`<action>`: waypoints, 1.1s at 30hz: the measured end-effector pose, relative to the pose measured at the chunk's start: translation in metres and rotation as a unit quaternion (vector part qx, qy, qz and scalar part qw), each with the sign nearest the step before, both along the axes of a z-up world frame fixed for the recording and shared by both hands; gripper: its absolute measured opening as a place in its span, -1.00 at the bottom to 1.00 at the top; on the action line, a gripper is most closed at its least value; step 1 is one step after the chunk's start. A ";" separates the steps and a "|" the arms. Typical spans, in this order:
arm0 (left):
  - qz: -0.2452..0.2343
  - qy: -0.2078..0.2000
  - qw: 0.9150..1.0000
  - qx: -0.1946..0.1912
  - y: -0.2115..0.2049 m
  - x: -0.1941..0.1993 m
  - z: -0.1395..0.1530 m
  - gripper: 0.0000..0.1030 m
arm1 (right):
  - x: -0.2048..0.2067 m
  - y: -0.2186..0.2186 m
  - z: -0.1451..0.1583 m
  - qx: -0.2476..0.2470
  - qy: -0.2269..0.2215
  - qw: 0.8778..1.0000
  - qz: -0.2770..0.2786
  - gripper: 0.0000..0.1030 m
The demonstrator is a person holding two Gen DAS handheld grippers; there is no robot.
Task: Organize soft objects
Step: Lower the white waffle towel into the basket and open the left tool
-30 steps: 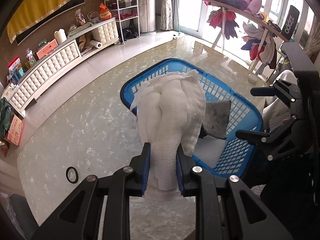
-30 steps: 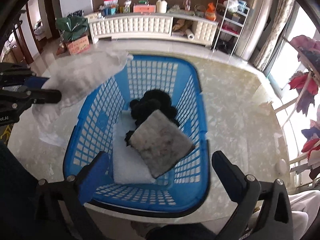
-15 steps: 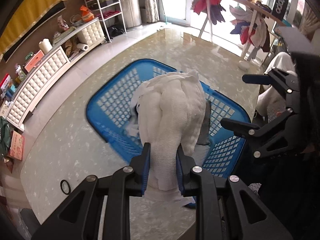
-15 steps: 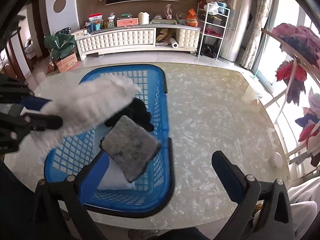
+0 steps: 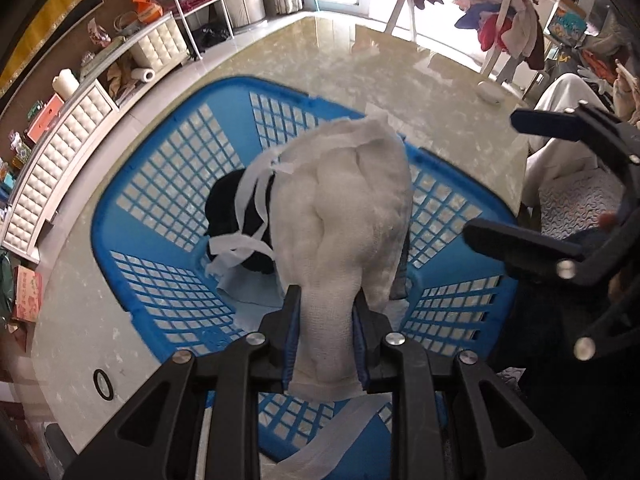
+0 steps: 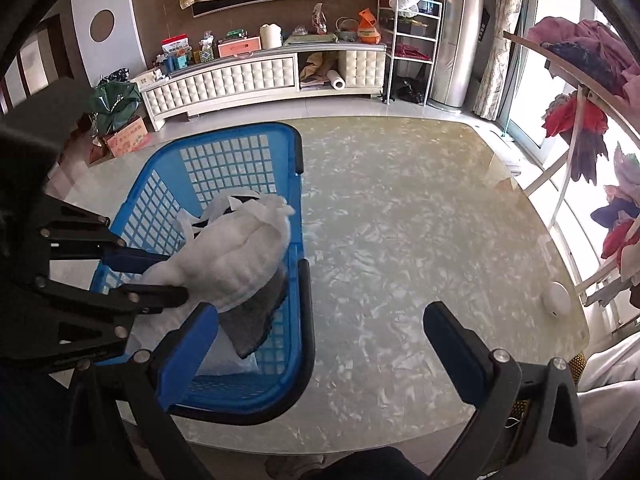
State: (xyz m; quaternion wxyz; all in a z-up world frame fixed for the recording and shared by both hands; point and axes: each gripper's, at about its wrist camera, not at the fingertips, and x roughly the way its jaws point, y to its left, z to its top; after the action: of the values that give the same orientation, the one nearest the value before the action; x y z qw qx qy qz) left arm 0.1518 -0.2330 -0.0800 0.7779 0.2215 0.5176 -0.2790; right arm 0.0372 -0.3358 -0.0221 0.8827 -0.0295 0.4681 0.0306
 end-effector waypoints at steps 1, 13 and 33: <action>0.002 0.004 1.000 0.003 0.000 0.001 -0.004 -0.58 | 0.001 -0.002 0.000 0.000 0.002 1.000 -0.001 0.99; 0.001 0.004 1.000 0.015 -0.009 -0.001 -0.017 -0.19 | -0.003 -0.009 0.000 0.011 0.007 1.000 -0.010 0.99; 0.032 -0.071 0.996 -0.034 0.047 -0.015 0.037 0.58 | -0.002 0.030 0.033 0.008 -0.018 1.000 0.022 0.99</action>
State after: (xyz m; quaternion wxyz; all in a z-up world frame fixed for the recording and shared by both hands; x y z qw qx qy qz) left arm 0.1372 -0.1858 -0.0430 0.8285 0.1976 0.4578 -0.2549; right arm 0.0352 -0.3058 0.0104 0.8904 -0.0333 0.4509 0.0534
